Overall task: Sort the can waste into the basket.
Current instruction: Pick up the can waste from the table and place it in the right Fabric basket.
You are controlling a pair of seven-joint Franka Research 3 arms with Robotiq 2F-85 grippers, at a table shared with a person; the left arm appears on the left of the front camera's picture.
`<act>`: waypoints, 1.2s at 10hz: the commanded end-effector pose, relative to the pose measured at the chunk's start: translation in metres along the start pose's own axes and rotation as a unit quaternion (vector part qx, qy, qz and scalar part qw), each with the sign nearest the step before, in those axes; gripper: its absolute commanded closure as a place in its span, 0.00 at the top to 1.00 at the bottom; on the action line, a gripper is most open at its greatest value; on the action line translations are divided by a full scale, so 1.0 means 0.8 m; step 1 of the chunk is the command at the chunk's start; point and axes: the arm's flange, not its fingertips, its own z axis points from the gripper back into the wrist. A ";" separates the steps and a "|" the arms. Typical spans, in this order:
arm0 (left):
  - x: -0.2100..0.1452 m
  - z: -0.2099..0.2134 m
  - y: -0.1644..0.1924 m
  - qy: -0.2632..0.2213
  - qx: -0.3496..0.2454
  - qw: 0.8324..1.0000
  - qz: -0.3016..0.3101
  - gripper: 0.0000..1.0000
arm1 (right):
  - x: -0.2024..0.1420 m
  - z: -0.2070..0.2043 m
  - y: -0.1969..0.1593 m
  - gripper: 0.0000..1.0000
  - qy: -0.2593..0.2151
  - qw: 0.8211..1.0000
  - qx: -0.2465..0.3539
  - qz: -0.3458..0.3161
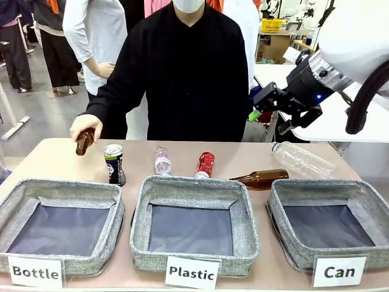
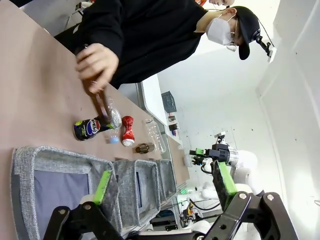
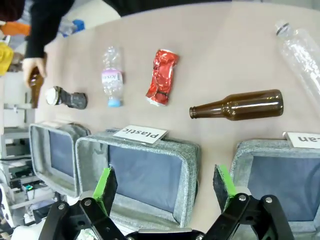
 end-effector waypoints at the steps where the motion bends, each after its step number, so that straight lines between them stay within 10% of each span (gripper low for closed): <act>1: 0.001 0.000 -0.001 -0.005 -0.010 1.000 -0.009 1.00 | 0.050 -0.031 0.026 1.00 0.062 0.997 -0.008 -0.037; 3: 0.000 0.000 0.000 0.000 0.000 1.000 0.000 1.00 | 0.098 -0.077 0.051 1.00 0.140 0.988 -0.037 -0.061; 6: -0.004 0.124 -0.160 -0.081 -0.113 0.988 -0.065 1.00 | 0.157 -0.167 0.068 1.00 0.240 0.962 -0.087 -0.096; 12: -0.024 0.216 -0.189 -0.114 -0.138 0.976 -0.126 1.00 | 0.171 -0.323 0.085 1.00 0.225 0.949 -0.175 -0.138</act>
